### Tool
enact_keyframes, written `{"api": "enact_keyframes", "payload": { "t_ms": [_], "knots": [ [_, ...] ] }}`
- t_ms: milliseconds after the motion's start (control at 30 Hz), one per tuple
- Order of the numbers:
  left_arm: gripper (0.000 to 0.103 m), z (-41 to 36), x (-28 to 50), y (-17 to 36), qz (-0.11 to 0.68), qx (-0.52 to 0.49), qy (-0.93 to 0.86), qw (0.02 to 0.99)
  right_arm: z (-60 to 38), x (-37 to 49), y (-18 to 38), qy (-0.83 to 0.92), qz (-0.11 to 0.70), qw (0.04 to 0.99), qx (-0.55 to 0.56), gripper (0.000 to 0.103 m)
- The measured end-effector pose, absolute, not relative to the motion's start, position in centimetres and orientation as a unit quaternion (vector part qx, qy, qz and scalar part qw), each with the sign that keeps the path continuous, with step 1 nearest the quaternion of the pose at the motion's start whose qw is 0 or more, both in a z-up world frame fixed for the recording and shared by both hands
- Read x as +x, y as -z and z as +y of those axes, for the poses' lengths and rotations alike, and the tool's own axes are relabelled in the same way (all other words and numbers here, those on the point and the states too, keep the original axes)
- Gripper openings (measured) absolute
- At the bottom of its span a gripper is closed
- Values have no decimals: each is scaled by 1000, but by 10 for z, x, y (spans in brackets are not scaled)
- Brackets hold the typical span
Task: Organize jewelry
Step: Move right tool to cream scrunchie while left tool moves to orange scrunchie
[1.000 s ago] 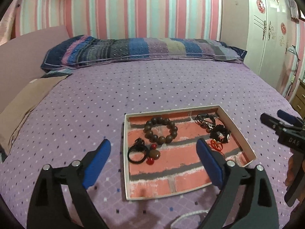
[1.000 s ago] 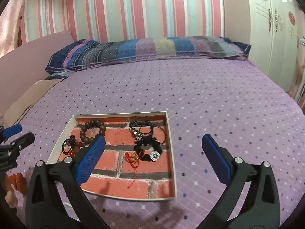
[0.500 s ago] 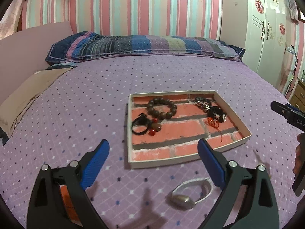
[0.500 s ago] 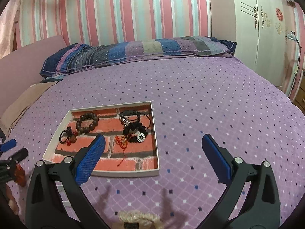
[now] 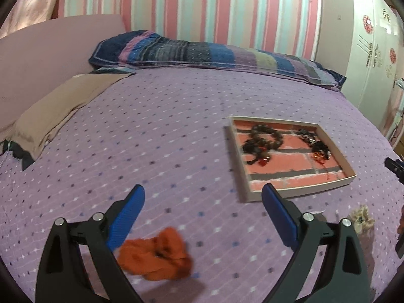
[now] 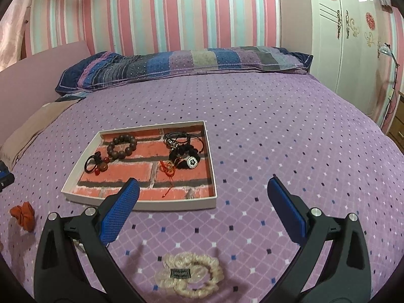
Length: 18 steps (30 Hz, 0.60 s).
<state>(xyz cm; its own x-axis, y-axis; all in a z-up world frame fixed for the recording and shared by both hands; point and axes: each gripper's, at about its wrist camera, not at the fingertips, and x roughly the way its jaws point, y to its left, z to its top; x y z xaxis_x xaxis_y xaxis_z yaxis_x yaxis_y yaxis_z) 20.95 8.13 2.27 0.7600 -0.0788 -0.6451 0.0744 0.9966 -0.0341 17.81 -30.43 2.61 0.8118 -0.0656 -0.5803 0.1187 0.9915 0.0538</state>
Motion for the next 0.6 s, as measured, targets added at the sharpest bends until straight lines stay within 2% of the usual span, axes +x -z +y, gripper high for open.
{"api": "enact_keyframes", "payload": {
  "t_ms": [267,600],
  "knots": [
    [92,139,199,-20,350,-23,12,936,-296,166,-15,53,309,948,43,99],
    [92,156,189,10,372,-34,14,928,-289,159,14,61,331,941,33,99]
  ]
}}
